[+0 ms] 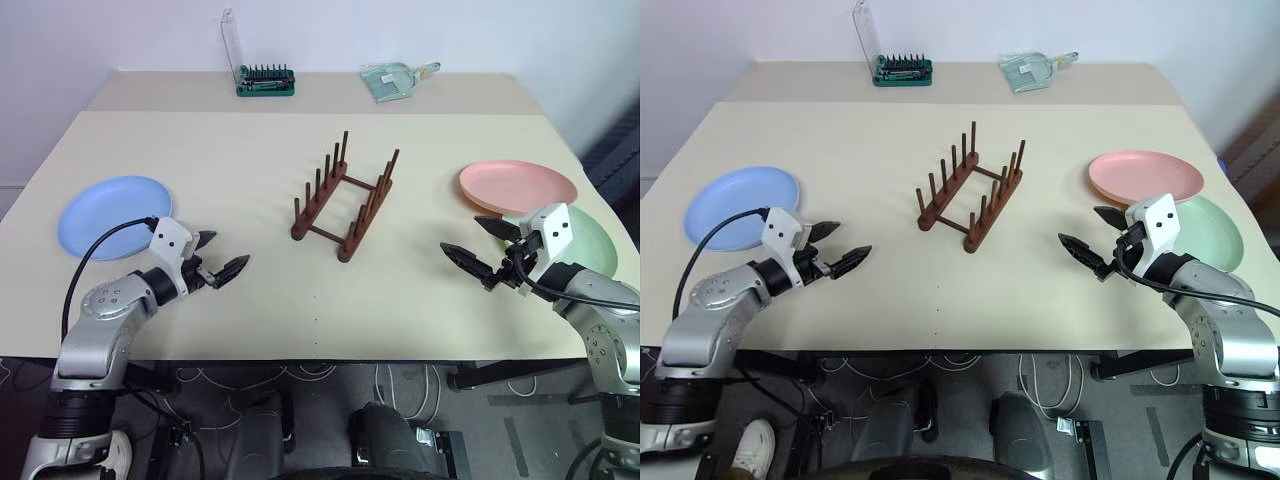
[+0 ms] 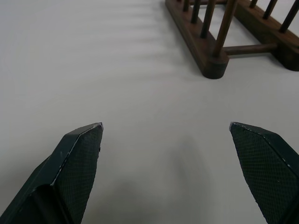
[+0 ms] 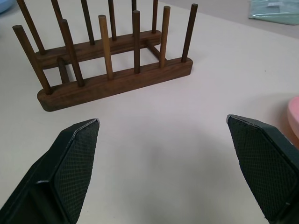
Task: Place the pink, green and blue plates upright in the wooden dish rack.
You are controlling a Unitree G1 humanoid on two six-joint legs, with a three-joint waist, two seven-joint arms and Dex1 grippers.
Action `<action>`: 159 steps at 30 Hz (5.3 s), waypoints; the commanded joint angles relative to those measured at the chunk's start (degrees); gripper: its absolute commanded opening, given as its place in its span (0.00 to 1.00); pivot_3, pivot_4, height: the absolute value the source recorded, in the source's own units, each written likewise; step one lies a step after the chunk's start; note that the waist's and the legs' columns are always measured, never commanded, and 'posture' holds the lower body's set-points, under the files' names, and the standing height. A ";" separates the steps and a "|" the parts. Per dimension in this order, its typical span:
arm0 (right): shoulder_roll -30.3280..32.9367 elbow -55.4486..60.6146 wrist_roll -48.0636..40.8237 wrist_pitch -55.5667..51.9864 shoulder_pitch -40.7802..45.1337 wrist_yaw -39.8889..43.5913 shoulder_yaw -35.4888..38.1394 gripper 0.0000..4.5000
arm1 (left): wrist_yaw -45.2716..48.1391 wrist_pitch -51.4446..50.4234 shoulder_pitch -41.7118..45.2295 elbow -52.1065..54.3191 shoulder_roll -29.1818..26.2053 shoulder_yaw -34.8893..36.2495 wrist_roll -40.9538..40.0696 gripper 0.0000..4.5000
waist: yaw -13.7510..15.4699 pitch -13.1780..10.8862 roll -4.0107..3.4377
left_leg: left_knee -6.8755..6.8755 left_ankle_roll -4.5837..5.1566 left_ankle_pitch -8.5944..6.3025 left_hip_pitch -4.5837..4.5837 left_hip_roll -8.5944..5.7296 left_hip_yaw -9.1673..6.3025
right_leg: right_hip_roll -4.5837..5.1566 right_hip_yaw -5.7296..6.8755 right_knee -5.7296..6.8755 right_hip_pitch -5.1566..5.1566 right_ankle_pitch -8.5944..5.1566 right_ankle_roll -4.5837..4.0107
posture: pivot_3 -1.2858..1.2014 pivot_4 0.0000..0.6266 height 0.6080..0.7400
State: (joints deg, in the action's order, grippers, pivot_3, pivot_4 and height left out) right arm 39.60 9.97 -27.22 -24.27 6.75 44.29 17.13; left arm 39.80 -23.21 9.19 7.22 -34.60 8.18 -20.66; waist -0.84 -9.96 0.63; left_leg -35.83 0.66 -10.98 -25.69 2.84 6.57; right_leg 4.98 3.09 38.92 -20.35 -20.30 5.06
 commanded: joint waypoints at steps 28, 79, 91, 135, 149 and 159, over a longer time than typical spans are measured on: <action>-6.14 12.43 -0.44 -0.05 -6.00 -6.65 -4.38 0.99 | 6.09 -3.31 5.23 3.58 7.01 -19.14 3.10 1.00 | 0.12 0.00 0.00 | -0.01 0.01 -0.01 -0.01 -0.02 0.00 | 0.00 -0.02 -0.03 0.03 0.00 0.00 | 0.52 0.24 0.94; -8.54 11.75 1.12 3.05 -7.40 -8.96 -6.11 1.00 | -14.87 2.67 22.27 -26.06 29.32 -19.37 17.69 0.16 | 0.26 0.07 -0.02 | -0.09 0.10 -0.06 0.24 -0.04 -0.05 | -0.02 0.07 -0.19 0.38 0.00 0.02 | 0.52 0.24 0.94; -7.84 11.94 0.74 2.45 -7.12 -8.38 -6.34 1.00 | -5.03 8.49 20.85 -23.89 23.32 -18.71 16.18 0.16 | -0.10 0.07 -0.03 | -0.04 0.09 -0.07 0.25 -0.02 -0.06 | -0.04 0.08 -0.21 0.37 0.00 0.02 | 0.52 0.24 0.94; -3.21 14.17 2.93 0.50 -16.53 -5.61 -4.89 0.80 | 32.11 19.11 21.91 -33.08 7.21 -14.14 8.59 0.69 | -0.25 0.05 -0.01 | 0.04 0.16 -0.09 0.11 -0.01 -0.08 | -0.08 0.15 -0.52 0.36 0.03 0.03 | 0.52 0.24 0.94; -4.09 5.26 13.70 0.68 -8.54 -9.99 -12.93 0.01 | 17.93 8.79 12.22 -10.51 11.09 -22.22 13.66 0.01 | 0.04 0.06 -0.03 | 0.02 0.18 -0.12 0.22 -0.05 -0.15 | 0.00 0.16 -0.58 0.57 0.02 0.03 | 0.52 0.24 0.94; -7.03 -1.95 19.70 4.51 -0.99 -13.16 -16.61 0.01 | 5.77 12.51 15.48 -18.16 15.93 -20.34 17.01 0.01 | -0.03 0.07 -0.02 | -0.04 0.17 -0.11 0.34 -0.04 -0.15 | -0.03 0.18 -0.55 0.68 0.03 0.03 | 0.52 0.24 0.94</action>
State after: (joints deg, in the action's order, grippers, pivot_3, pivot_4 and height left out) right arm 32.93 8.74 -8.40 -20.85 4.98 31.80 0.44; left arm 47.19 -11.59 24.40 -9.78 -18.44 -13.43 -4.38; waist -0.87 -9.89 0.61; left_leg -35.87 0.82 -11.09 -25.36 2.81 6.42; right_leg 4.95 3.27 38.37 -19.67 -20.27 5.10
